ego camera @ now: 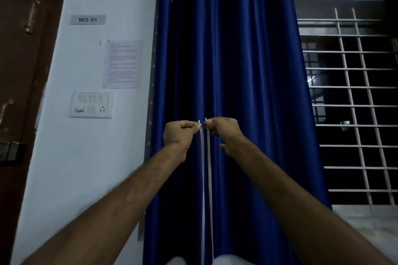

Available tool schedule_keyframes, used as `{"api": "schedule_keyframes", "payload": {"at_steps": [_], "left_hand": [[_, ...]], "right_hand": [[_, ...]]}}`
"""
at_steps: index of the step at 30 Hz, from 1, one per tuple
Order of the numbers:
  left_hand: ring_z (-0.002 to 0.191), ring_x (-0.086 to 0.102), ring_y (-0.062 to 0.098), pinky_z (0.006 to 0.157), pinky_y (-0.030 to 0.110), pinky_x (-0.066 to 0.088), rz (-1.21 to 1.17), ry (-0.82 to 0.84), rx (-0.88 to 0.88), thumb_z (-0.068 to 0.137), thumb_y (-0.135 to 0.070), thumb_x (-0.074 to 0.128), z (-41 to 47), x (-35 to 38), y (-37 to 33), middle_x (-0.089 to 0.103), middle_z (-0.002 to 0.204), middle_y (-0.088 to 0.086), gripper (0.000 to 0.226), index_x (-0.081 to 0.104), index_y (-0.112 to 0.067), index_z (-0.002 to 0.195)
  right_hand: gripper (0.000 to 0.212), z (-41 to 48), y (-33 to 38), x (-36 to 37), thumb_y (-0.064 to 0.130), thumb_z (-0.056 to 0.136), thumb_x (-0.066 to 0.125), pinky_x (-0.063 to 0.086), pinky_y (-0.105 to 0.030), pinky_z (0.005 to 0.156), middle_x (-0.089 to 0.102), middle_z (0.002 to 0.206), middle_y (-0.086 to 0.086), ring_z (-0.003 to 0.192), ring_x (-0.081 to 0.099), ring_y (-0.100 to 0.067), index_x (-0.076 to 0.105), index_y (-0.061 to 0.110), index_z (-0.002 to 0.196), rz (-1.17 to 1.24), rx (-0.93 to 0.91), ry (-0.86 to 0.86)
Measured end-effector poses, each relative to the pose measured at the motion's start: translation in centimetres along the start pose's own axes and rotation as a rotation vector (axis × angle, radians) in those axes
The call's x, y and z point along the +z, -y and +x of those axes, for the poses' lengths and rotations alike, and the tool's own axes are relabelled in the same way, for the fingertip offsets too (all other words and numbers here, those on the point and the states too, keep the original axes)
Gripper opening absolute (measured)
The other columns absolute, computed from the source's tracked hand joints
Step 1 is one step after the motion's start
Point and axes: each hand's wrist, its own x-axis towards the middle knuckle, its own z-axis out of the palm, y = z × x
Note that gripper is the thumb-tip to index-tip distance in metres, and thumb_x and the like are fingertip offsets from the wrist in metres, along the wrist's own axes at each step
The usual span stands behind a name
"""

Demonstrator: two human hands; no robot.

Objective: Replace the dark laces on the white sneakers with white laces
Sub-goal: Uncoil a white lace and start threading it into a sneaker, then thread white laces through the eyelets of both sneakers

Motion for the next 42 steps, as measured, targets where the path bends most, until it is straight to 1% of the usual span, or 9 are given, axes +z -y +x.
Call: {"api": "schedule_keyframes", "payload": {"at_steps": [7, 10, 13, 18, 25, 28, 30, 36, 42], "left_hand": [[0.106, 0.059, 0.017, 0.099, 0.041, 0.049, 0.035, 0.074, -0.042, 0.085, -0.023, 0.074, 0.2, -0.3, -0.1, 0.067, 0.102, -0.008, 0.003, 0.072, -0.026, 0.084], [0.091, 0.059, 0.014, 0.083, 0.034, 0.052, 0.028, 0.066, -0.054, 0.086, -0.024, 0.073, 0.5, -0.7, 0.0, 0.07, 0.097, -0.004, 0.002, 0.073, -0.023, 0.084], [0.071, 0.058, 0.014, 0.061, 0.029, 0.046, 0.023, 0.04, -0.094, 0.087, -0.022, 0.069, 0.9, -2.0, 0.4, 0.067, 0.082, 0.0, 0.01, 0.068, -0.022, 0.077], [0.062, 0.056, 0.013, 0.061, 0.028, 0.046, 0.253, -0.002, -0.14, 0.087, -0.022, 0.067, 0.0, -6.7, 6.1, 0.064, 0.08, 0.002, 0.007, 0.069, -0.015, 0.087], [0.095, 0.067, 0.026, 0.086, 0.035, 0.052, 0.618, 0.13, -0.229, 0.088, -0.022, 0.066, -8.3, -11.0, 21.2, 0.072, 0.091, 0.003, 0.017, 0.068, -0.028, 0.072], [0.094, 0.065, 0.022, 0.085, 0.032, 0.049, 0.736, 0.228, -0.292, 0.088, -0.024, 0.066, -14.5, -10.9, 27.3, 0.071, 0.1, 0.0, 0.003, 0.068, -0.025, 0.09], [0.089, 0.064, 0.019, 0.082, 0.03, 0.048, 0.76, 0.3, -0.355, 0.089, -0.031, 0.066, -19.1, -10.1, 30.9, 0.067, 0.103, -0.004, 0.017, 0.063, -0.024, 0.103], [0.087, 0.063, 0.011, 0.071, 0.027, 0.046, 0.618, 0.605, -0.591, 0.083, -0.052, 0.065, -28.1, -5.2, 35.8, 0.067, 0.092, -0.007, 0.031, 0.066, -0.023, 0.094], [0.094, 0.054, 0.015, 0.074, 0.034, 0.047, 0.765, 0.524, -0.473, 0.084, -0.03, 0.058, -31.4, -3.7, 37.8, 0.047, 0.096, -0.009, 0.008, 0.056, -0.027, 0.091]], "right_hand": [[0.021, 0.6, -0.7, 0.5, 0.014, 0.086, 0.064, 0.037, -0.028, 0.066, 0.062, 0.095, -0.002, 0.09, 0.054, -0.015, 0.068, 0.005, 0.105, 0.073, 0.062, -0.008], [0.012, 0.5, -0.8, 0.5, 0.012, 0.088, 0.061, 0.04, -0.032, 0.072, 0.062, 0.09, -0.002, 0.085, 0.056, -0.014, 0.069, 0.008, 0.096, 0.086, 0.064, -0.001], [0.015, 0.4, -0.7, -0.4, 0.009, 0.092, 0.053, 0.049, -0.033, 0.062, 0.064, 0.072, -0.002, 0.065, 0.058, -0.012, 0.062, 0.013, 0.081, 0.118, 0.042, -0.022], [0.016, -0.4, -4.0, -3.6, 0.007, 0.096, 0.052, 0.047, -0.02, 0.044, 0.058, 0.063, -0.002, 0.044, 0.048, -0.008, 0.059, 0.011, 0.082, -0.139, -0.027, -0.036], [0.009, -3.3, -18.4, -6.4, 0.012, 0.088, 0.07, 0.05, -0.022, 0.051, 0.068, 0.072, -0.008, 0.049, 0.053, -0.009, 0.068, 0.004, 0.088, -0.459, 0.072, 0.172], [0.014, -7.5, -26.3, -6.2, 0.001, 0.085, 0.07, 0.05, -0.021, 0.049, 0.07, 0.077, -0.019, 0.049, 0.057, -0.013, 0.067, -0.009, 0.093, -0.444, 0.229, 0.255], [0.016, -10.4, -31.5, -6.0, -0.006, 0.085, 0.066, 0.054, -0.023, 0.051, 0.069, 0.081, -0.025, 0.052, 0.064, -0.014, 0.063, -0.016, 0.097, -0.402, 0.376, 0.288], [0.005, -15.5, -41.3, -5.0, 0.004, 0.085, 0.067, 0.051, -0.024, 0.051, 0.071, 0.072, -0.006, 0.058, 0.062, -0.014, 0.071, 0.007, 0.082, -0.558, 0.483, 0.411], [0.005, -17.5, -45.2, -5.2, 0.033, 0.08, 0.069, 0.058, -0.031, 0.071, 0.072, 0.069, 0.009, 0.063, 0.069, -0.006, 0.072, 0.032, 0.077, -0.669, 0.465, 0.447]]}}
